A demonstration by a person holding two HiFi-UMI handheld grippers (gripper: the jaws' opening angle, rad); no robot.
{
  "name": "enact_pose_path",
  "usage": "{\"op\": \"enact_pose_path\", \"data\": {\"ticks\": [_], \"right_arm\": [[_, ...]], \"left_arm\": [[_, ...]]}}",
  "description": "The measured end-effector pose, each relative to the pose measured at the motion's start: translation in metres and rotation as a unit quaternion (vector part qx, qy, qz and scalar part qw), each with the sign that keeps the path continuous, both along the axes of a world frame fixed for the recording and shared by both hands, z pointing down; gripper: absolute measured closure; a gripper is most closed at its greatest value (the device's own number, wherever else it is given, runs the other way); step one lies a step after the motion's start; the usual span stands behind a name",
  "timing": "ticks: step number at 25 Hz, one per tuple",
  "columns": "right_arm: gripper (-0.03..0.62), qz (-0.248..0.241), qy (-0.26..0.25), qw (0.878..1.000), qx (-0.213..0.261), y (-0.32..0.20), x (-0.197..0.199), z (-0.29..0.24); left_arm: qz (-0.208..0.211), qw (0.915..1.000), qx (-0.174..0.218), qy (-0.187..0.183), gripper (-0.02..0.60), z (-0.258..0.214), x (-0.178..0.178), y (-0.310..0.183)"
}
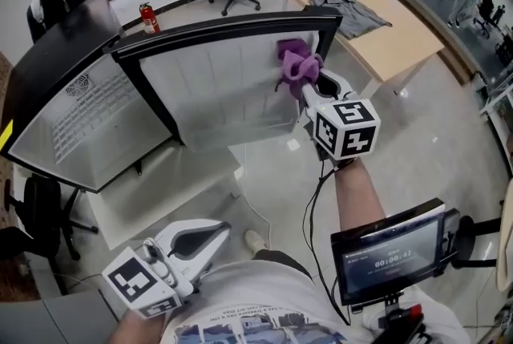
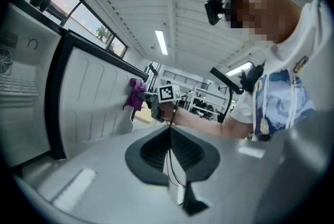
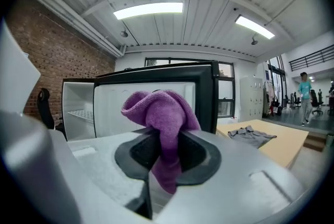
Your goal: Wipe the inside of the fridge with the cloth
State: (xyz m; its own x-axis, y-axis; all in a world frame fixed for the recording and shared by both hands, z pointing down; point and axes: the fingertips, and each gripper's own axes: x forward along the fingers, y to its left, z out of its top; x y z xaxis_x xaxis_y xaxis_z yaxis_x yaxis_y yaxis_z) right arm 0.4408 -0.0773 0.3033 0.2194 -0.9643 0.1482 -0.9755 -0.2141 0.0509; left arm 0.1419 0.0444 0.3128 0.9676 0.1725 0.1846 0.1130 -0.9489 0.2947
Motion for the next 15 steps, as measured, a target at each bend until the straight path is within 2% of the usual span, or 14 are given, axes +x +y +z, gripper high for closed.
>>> {"op": "enact_pose_path", "data": {"ticks": [3,6,11,15], "right_arm": [[0.520,0.008,-0.003,1.000,0.002,0.005,0.006,0.001],[0.520,-0.009,-0.004,1.000,0.003,0.003,-0.007,0.001],[0.520,-0.082,0.000,0.997,-0.001,-0.014,-0.063,0.002],[0.520,-0.154,0.000,0.988,-0.012,-0.036,-0.123,0.007]], "left_arm": [[0.004,1.0000,-0.001,-0.001,0.574,0.001,0.002,0.000],[0.003,1.0000,-0.002,-0.002,0.574,0.001,0.001,0.000],[-0.008,1.0000,-0.003,-0.002,0.574,-0.003,-0.006,0.002],[-0.029,0.9996,-0.003,-0.007,0.574,-0.007,-0.019,0.003]]}}
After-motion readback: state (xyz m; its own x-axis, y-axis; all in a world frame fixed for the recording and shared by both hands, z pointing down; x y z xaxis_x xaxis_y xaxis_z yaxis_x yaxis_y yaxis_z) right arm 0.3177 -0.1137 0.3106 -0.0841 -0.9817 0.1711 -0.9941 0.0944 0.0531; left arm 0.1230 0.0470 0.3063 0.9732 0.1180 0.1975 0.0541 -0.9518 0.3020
